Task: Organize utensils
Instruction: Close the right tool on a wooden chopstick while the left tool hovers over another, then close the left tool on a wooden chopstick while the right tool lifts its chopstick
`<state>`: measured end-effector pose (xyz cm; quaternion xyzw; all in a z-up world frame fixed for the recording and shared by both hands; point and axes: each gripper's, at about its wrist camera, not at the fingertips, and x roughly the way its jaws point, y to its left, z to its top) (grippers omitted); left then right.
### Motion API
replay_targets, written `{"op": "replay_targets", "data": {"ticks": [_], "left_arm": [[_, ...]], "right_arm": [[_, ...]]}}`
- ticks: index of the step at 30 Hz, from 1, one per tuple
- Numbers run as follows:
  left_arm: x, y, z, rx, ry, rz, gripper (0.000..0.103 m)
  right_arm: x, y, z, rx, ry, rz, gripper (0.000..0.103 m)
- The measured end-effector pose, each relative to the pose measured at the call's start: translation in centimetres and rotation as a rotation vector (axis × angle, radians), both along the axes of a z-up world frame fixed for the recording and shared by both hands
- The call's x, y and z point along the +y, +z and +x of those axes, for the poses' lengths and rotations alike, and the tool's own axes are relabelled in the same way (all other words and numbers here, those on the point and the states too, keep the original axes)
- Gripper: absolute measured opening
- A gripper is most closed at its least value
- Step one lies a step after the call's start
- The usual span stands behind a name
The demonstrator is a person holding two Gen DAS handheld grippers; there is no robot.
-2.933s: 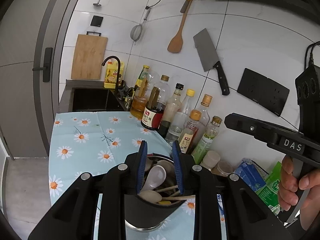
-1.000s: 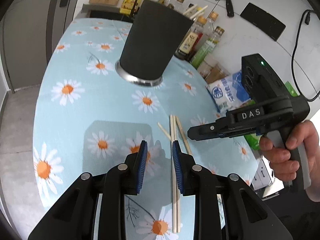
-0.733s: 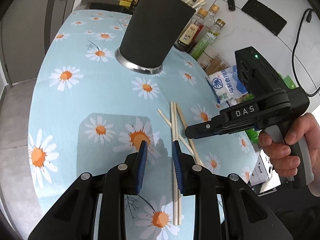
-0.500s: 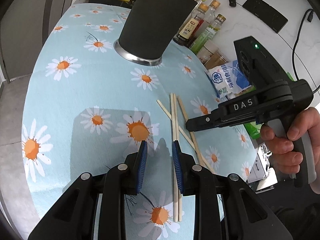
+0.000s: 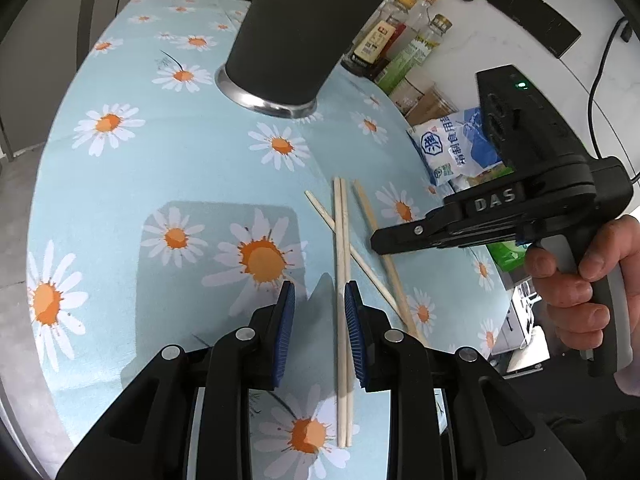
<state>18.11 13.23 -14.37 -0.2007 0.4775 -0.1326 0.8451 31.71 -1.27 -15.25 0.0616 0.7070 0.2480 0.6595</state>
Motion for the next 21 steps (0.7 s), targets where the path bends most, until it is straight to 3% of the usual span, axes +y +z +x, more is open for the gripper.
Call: {"op": "replay_targets", "data": {"ticks": [11, 13, 21], "left_arm": [[-1.7, -0.5, 2.6, 0.081, -0.055, 0.054, 0.022], [-2.1, -0.5, 3.2, 0.1, -0.059, 0.082, 0.016], [-2.6, -0.5, 4.2, 0.148, -0.05, 0.136, 0.014]], "right_arm": [[-4.7, 1.4, 0.5, 0.031, -0.069, 0.148, 0.006], [-5.6, 1.5, 0.8, 0.031, -0.072, 0.157, 0.006], [-8.4, 1.7, 1.9, 0.041, -0.09, 0.213, 0.006]]}}
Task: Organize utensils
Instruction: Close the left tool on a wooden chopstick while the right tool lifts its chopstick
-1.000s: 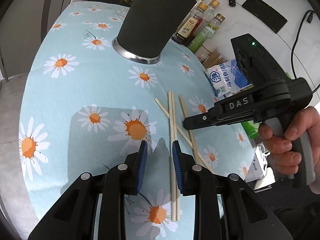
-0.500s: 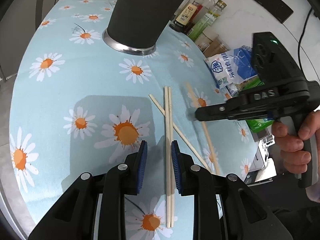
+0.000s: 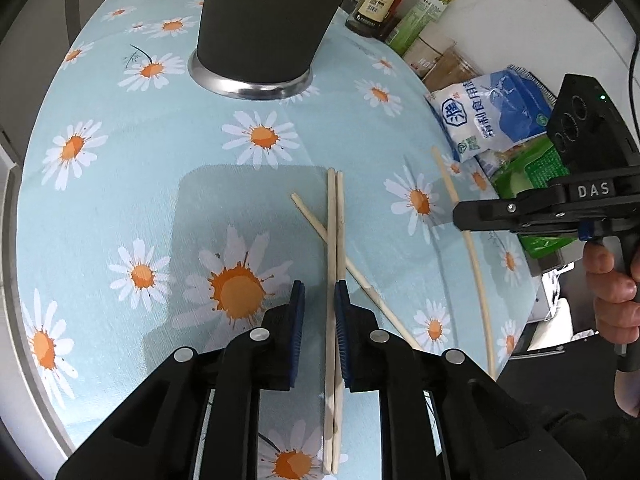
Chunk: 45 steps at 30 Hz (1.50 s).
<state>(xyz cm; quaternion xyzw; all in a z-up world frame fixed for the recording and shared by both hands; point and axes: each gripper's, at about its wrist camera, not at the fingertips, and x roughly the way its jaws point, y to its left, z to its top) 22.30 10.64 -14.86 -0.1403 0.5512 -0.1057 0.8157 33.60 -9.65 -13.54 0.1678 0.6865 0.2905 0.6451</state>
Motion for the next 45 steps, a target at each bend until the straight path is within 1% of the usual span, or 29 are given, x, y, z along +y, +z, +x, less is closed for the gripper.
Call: {"op": "replay_targets", "data": {"ticks": [4, 8, 9, 11, 15, 16, 18, 23, 32, 36, 43, 45], "left_arm": [[-0.6, 0.2, 0.5, 0.02, -0.004, 0.035, 0.014], [-1.3, 0.5, 1.0, 0.046, -0.023, 0.089, 0.014], [-1.7, 0.4, 1.2, 0.063, -0.033, 0.119, 0.012], [-2.2, 0.5, 1.4, 0.07, -0.046, 0.162, 0.011], [-2.7, 0.5, 1.9, 0.087, -0.042, 0.186, 0.011], [-2.8, 0.5, 2.1, 0.09, -0.041, 0.193, 0.011], [-2.7, 0.5, 2.3, 0.095, -0.03, 0.204, 0.004], [-2.9, 0.5, 2.7, 0.101, -0.025, 0.213, 0.004], [-2.0, 2.3, 1.6, 0.049, 0.004, 0.192, 0.004], [-1.5, 3.5, 0.8, 0.012, 0.024, 0.163, 0.004], [-1.1, 6.1, -0.5, -0.083, 0.045, 0.129, 0.004], [-0.9, 6.9, -0.9, -0.113, 0.05, 0.121, 0.004]], "right_arm": [[-0.6, -0.1, 0.2, 0.011, 0.006, 0.011, 0.006], [-1.0, -0.2, 0.3, 0.022, 0.02, 0.027, 0.006], [-1.2, -0.2, 0.3, 0.024, 0.023, 0.032, 0.006], [-1.3, -0.3, 0.4, 0.03, 0.029, 0.038, 0.006], [-1.5, -0.4, 0.6, 0.037, 0.048, 0.06, 0.006], [-1.5, -0.5, 0.7, 0.038, 0.047, 0.064, 0.006], [-1.6, -0.6, 0.7, 0.046, 0.044, 0.073, 0.006], [-1.1, -0.5, 0.8, 0.049, 0.051, 0.102, 0.006], [0.6, 1.3, 0.9, -0.004, 0.08, 0.1, 0.006], [1.1, 2.1, 0.9, -0.025, 0.084, 0.098, 0.006], [2.4, 3.5, 0.7, -0.08, 0.097, 0.099, 0.006], [3.0, 4.2, 0.5, -0.12, 0.108, 0.091, 0.006]]}}
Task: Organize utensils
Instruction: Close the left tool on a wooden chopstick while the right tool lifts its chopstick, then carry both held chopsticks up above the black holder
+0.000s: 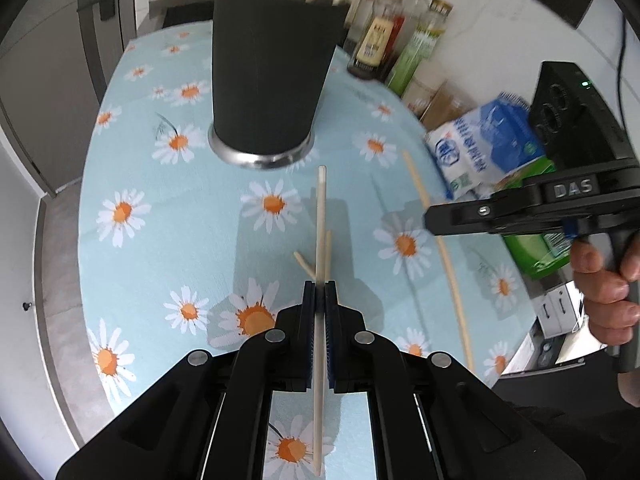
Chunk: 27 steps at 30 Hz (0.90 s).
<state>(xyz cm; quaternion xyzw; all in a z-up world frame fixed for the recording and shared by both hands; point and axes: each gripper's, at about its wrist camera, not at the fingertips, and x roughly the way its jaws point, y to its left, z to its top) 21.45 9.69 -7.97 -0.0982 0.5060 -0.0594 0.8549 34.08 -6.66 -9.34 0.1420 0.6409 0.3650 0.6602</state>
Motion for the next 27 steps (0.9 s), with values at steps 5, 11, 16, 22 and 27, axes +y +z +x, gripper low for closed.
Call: {"op": "replay_targets", "data": {"ticks": [5, 11, 16, 22, 27], "left_arm": [[0.7, 1.5, -0.6, -0.053, 0.002, -0.048, 0.004], [1.5, 3.4, -1.5, -0.13, 0.003, -0.08, 0.004], [2.1, 5.0, -1.7, -0.192, -0.006, -0.082, 0.004], [3.5, 7.0, -1.7, -0.277, 0.002, -0.114, 0.004], [4.9, 8.8, -1.2, -0.374, 0.029, -0.156, 0.004]], "right_arm": [[1.6, 1.7, -0.7, -0.072, 0.025, 0.029, 0.006], [3.1, 3.0, -1.2, -0.125, 0.033, 0.079, 0.006], [3.8, 4.2, -1.0, -0.184, 0.024, 0.124, 0.006], [4.6, 7.0, -1.2, -0.32, 0.018, 0.201, 0.006], [5.1, 9.1, -0.6, -0.415, 0.007, 0.262, 0.006]]}}
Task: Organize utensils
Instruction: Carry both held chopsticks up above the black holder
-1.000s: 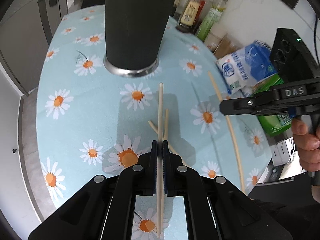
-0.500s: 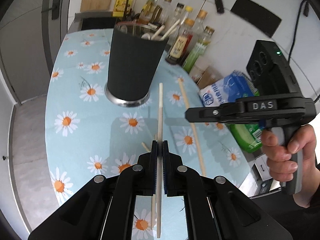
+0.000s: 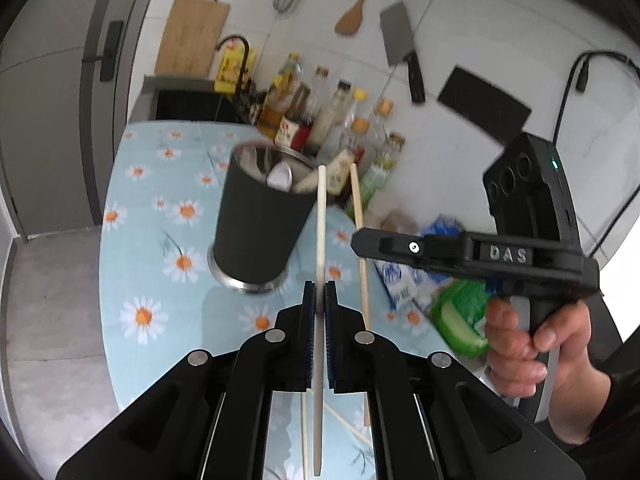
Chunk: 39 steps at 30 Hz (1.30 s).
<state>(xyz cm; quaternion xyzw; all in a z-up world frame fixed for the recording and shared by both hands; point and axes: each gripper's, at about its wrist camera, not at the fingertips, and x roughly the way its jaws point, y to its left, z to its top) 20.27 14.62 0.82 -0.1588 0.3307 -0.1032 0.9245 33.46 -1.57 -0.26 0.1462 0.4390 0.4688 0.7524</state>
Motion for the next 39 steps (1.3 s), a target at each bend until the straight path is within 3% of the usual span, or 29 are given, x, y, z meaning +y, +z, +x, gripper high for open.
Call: {"op": "replay_targets", "data": {"ticks": [14, 24, 31, 39], "left_arm": [[2.7, 3.8, 4.5, -0.203, 0.028, -0.117, 0.004], [4.2, 7.1, 7.7, -0.393, 0.03, -0.122, 0.004], [5.8, 8.5, 9.6, -0.504, 0.098, -0.181, 0.004], [7.0, 9.2, 12.1, -0.585, 0.139, -0.174, 0.004]], "right_arm": [[1.5, 5.9, 3.4, -0.226, -0.048, 0.061, 0.006], [1.2, 10.0, 6.4, -0.413, -0.132, 0.154, 0.006], [0.9, 10.9, 9.1, -0.424, -0.164, 0.205, 0.006], [1.2, 11.8, 10.4, -0.505, -0.184, 0.193, 0.006]]}}
